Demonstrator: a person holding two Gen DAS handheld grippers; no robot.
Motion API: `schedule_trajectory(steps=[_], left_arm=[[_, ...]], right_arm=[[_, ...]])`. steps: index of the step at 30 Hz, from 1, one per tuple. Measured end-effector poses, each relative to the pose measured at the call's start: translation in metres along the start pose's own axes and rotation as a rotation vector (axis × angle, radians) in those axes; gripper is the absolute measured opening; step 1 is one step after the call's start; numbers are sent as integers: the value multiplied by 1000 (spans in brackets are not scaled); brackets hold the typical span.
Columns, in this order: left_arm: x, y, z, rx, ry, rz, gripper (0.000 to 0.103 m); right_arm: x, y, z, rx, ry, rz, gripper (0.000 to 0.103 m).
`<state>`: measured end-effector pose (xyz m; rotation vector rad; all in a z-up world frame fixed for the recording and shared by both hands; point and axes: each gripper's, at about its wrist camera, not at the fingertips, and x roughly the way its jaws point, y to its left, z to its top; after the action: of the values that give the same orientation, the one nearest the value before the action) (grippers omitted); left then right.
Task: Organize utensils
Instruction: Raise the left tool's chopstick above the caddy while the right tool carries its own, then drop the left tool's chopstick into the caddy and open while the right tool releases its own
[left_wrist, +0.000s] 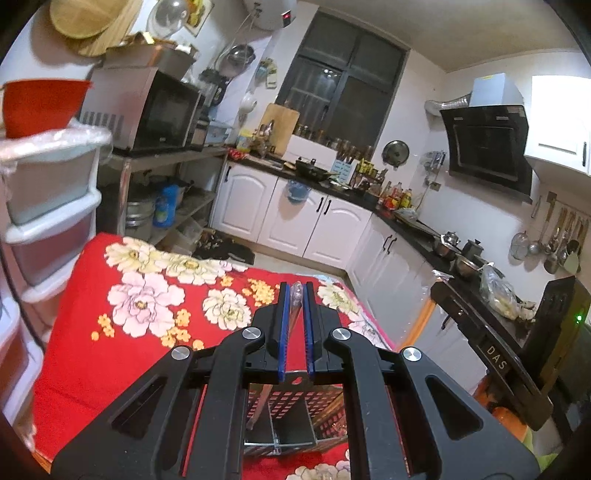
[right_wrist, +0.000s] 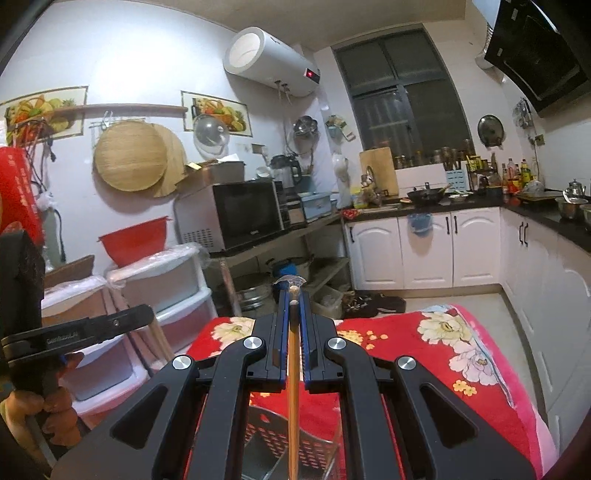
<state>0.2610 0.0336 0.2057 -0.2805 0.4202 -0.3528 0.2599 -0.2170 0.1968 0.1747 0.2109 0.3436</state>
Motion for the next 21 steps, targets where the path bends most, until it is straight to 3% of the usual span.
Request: schedule_trajectory(steps=[10, 21], left_arm=[[22, 23, -29, -41, 52, 23, 2], [28, 37, -52, -71, 84, 36, 3]], right_arm=[[14, -6, -31, -3, 9, -54, 6], [21, -9, -53, 28, 49, -36, 6]])
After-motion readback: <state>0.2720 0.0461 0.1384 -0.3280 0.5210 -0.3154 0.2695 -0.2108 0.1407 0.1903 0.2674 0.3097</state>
